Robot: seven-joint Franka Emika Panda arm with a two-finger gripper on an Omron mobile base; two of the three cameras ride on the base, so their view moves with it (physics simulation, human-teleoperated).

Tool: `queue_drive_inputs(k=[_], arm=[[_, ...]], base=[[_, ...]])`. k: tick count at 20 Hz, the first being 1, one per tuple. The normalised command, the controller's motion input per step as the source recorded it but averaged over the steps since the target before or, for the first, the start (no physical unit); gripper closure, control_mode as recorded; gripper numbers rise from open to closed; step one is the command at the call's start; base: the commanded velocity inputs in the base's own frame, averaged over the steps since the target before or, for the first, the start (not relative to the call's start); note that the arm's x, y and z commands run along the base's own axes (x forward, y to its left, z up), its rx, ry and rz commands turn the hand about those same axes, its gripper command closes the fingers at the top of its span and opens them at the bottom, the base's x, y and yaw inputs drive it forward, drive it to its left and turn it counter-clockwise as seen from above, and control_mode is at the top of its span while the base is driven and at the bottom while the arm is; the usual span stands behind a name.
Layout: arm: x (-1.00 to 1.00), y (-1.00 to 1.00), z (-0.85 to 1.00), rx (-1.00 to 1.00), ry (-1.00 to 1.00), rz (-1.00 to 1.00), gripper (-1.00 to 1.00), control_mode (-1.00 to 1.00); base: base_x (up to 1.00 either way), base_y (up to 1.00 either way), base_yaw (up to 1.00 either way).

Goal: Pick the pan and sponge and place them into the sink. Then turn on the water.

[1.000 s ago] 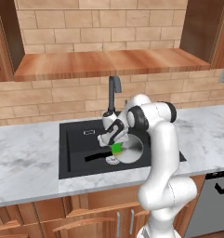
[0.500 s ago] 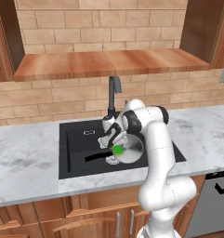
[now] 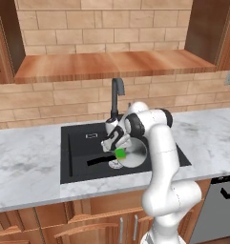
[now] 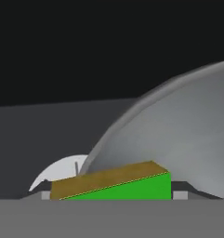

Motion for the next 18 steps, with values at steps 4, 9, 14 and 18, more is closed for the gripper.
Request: queue_drive_inputs(k=[4, 9, 14, 18], arm=[[0.00, -0.05, 0.08, 0.02, 0.00, 0.00, -1.00, -1.00], [0.00, -0.02, 0.23, 0.09, 0.00, 0.00, -1.00, -1.00], [-0.25, -0.05, 0.29, 0.08, -0.03, 0.00, -1.00, -1.00], [-0.39, -0.10, 0.21, 0.01, -0.09, 0.00, -1.00, -1.00]], base=[[0.00, 0.00, 0.00], [0.00, 0.00, 0.00], [0.00, 0.00, 0.00], [0.00, 0.00, 0.00]])
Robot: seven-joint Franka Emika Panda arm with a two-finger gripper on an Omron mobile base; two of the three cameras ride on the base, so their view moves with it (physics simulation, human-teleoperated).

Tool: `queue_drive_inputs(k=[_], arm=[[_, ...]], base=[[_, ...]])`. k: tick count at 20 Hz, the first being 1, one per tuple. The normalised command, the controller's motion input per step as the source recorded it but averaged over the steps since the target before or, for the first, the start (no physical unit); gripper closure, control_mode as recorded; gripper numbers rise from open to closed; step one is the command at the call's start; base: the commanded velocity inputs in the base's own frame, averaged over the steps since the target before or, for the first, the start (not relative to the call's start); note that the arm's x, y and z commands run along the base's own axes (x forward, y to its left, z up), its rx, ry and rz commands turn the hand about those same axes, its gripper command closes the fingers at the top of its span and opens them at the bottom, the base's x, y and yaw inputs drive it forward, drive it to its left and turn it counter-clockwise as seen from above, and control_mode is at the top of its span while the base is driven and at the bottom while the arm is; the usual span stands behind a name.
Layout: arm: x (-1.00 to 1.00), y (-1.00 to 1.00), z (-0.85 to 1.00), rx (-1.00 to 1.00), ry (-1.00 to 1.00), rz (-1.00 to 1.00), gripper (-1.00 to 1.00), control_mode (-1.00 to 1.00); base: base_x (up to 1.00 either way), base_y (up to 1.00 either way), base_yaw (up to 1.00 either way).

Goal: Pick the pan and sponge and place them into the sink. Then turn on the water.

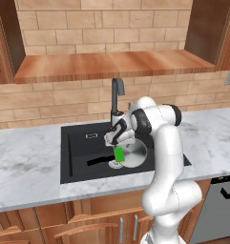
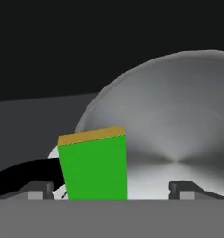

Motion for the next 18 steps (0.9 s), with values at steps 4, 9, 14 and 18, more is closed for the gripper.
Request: queue_drive_inputs(k=[4, 9, 14, 18], arm=[[-0.32, -0.12, 0.11, 0.00, -0.09, 0.00, -1.00, -1.00], [-0.24, -0.22, 0.10, 0.00, -0.09, 0.00, -1.00, -1.00], [-0.13, -0.33, 0.27, 0.00, -0.11, 0.00, -1.00, -1.00], [-0.01, -0.36, 0.35, 0.00, -0.12, 0.00, -1.00, -1.00]], base=[[0.00, 0.00, 0.00], [0.00, 0.00, 0.00], [0.00, 0.00, 0.00], [0.00, 0.00, 0.00]])
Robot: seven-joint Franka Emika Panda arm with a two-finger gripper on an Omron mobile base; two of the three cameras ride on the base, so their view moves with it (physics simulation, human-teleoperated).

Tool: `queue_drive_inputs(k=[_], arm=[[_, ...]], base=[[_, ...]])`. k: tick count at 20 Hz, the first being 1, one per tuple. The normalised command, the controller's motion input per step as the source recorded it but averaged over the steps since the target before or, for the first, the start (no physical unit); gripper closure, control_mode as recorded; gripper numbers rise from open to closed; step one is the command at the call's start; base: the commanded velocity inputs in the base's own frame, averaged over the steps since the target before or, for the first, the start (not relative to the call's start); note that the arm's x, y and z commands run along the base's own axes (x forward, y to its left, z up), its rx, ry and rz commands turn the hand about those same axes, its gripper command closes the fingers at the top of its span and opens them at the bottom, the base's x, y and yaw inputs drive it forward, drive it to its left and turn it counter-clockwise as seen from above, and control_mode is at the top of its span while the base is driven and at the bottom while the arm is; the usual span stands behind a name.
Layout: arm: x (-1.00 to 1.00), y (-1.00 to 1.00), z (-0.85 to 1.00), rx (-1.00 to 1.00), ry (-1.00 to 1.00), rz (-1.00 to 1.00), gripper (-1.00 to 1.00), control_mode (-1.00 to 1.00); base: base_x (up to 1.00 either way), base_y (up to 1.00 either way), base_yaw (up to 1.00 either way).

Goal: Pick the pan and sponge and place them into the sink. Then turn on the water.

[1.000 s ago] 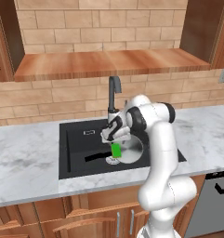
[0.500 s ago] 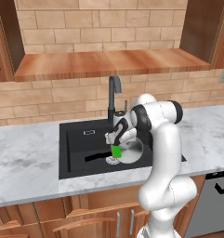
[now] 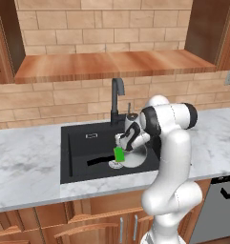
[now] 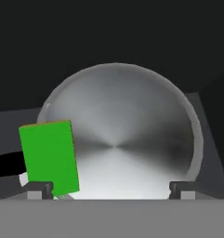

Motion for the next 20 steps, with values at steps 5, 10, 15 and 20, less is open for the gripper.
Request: queue_drive_inputs(k=[5, 10, 15, 20], arm=[[0.00, -0.28, 0.26, 0.00, -0.13, 0.00, -1.00, -1.00], [0.00, -0.18, 0.14, 0.00, -0.10, 0.01, -1.00, -1.00], [0.00, -0.09, 0.29, 0.00, -0.04, 0.00, -1.00, -1.00], [0.05, -0.07, 0.40, 0.01, -0.02, 0.00, -1.00, -1.00]], base=[[0.00, 0.00, 0.00], [0.00, 0.00, 0.00], [0.00, 0.00, 0.00], [0.00, 0.00, 0.00]])
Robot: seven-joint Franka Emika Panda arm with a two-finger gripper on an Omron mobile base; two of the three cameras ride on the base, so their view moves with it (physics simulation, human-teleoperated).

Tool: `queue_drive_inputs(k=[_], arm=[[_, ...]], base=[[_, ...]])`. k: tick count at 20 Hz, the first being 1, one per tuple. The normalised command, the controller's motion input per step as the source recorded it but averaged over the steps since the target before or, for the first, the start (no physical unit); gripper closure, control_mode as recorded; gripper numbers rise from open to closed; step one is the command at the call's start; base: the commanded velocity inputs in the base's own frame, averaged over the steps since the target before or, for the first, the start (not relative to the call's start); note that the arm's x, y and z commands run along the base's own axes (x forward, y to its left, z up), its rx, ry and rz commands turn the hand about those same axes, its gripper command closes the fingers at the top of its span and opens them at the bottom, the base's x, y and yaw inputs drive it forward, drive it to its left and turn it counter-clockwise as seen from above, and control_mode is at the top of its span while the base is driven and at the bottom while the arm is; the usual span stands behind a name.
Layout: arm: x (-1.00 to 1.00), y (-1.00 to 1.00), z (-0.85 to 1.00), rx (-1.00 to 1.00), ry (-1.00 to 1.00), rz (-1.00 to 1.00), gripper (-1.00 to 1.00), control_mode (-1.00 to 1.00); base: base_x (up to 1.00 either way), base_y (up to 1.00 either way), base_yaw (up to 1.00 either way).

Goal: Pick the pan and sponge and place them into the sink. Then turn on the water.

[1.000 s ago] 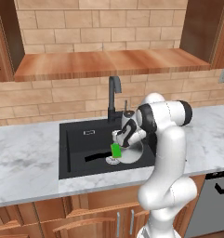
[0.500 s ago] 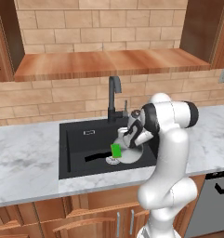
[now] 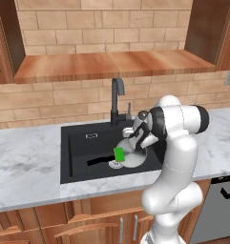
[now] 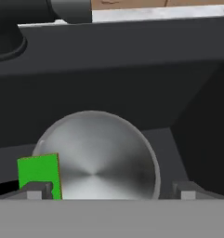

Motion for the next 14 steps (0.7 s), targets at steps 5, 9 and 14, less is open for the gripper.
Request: queue_drive_inputs(k=[5, 9, 14], arm=[[0.04, -0.08, 0.45, 0.02, -0.02, 0.00, -1.00, -1.00], [0.04, -0.11, 0.42, 0.04, -0.02, 0.00, -1.00, -1.00], [0.09, -0.18, 0.41, 0.05, -0.01, 0.00, -1.00, -1.00]], base=[[0.00, 0.00, 0.00], [0.00, 0.00, 0.00], [0.00, 0.00, 0.00]])
